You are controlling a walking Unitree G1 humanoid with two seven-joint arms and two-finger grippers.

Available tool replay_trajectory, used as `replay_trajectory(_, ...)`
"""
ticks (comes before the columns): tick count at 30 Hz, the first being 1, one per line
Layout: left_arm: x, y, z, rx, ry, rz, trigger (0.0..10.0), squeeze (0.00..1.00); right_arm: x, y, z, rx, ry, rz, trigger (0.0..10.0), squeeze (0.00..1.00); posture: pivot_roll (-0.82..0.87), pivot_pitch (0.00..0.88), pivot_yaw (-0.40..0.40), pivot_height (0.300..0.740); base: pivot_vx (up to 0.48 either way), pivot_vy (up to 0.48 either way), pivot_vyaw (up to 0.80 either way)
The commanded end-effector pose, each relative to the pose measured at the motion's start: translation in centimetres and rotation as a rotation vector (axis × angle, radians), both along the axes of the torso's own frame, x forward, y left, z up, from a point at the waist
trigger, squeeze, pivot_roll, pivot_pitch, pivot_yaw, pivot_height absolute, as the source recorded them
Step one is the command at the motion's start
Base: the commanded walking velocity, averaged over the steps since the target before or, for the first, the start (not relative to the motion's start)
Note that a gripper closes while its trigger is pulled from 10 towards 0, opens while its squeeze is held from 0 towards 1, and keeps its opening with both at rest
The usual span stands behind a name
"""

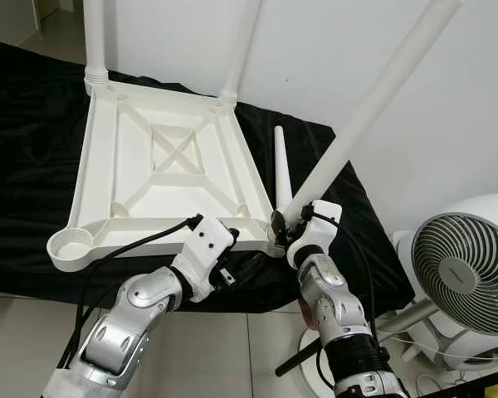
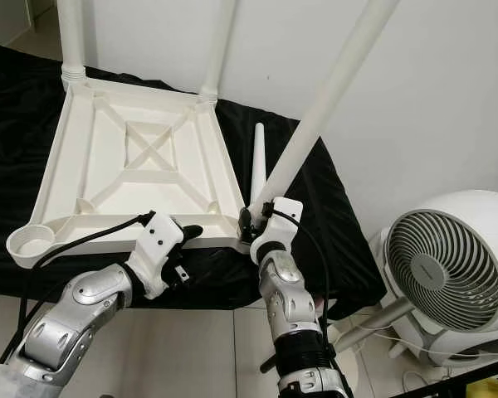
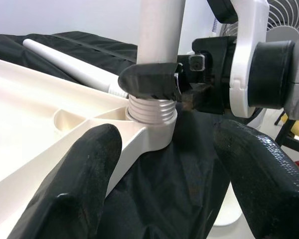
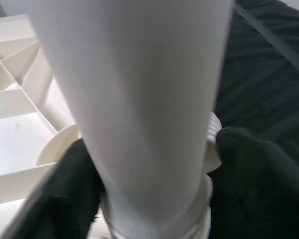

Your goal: Building children table

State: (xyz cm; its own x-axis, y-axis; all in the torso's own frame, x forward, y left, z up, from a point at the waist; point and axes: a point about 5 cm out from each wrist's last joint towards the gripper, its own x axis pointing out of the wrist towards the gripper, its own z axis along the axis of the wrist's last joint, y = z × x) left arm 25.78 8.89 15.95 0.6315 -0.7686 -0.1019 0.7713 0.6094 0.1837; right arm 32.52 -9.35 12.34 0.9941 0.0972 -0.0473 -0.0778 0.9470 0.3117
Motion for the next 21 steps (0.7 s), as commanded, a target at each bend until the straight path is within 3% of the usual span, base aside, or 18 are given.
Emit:
replay_trajectory(1,-0.2,-0.7,0.1,-0.011,0.009,-0.037,10.0,0.0,-0.4,0.3,-0.2,-0.007,-0.011,-0.008,10.0,1.0,0.16,0.049,-0.234,0.74,0.0,0.0,0.0)
replay_trajectory(3,-0.2,-0.8,0.1,-0.016,0.012,-0.039,10.0,0.0,-0.2,-0.3,0.3,-0.058,-0.058,-0.007,10.0,1.0,0.16,0.051,-0.235,0.74,0.0,0.0,0.0)
replay_trajectory(4,-0.2,-0.8,0.1,-0.017,0.012,-0.04,10.0,0.0,-0.2,-0.5,0.4,-0.069,-0.068,-0.006,10.0,0.04,0.16,0.051,-0.235,0.74,0.0,0.0,0.0)
replay_trajectory(5,-0.2,-0.9,0.1,-0.016,0.012,-0.041,10.0,0.0,-0.1,-0.8,0.7,-0.067,-0.086,0.01,10.0,0.0,0.15,0.05,-0.233,0.74,0.0,0.0,0.0)
replay_trajectory(7,-0.2,-0.9,0.1,-0.015,0.011,-0.041,10.0,0.0,-0.1,-0.9,0.8,-0.062,-0.097,0.022,10.0,0.0,0.15,0.05,-0.233,0.74,0.0,0.0,0.0)
replay_trajectory(11,-0.2,-1.0,0.0,-0.021,0.018,-0.043,10.0,0.0,0.1,-1.7,0.9,-0.059,-0.122,0.16,10.0,0.0,0.15,0.049,-0.233,0.74,0.0,0.0,0.0)
replay_trajectory(17,-0.1,-1.5,0.1,-0.038,0.028,-0.053,10.0,0.0,0.6,-3.0,1.1,-0.161,-0.168,0.282,10.0,0.0,0.15,0.047,-0.233,0.74,0.0,0.0,0.0)
replay_trajectory(21,-0.5,-2.1,-0.1,-0.047,0.045,-0.062,10.0,0.0,0.9,-3.7,1.5,-0.213,-0.22,0.437,10.0,0.0,0.14,0.045,-0.229,0.74,0.0,0.0,0.0)
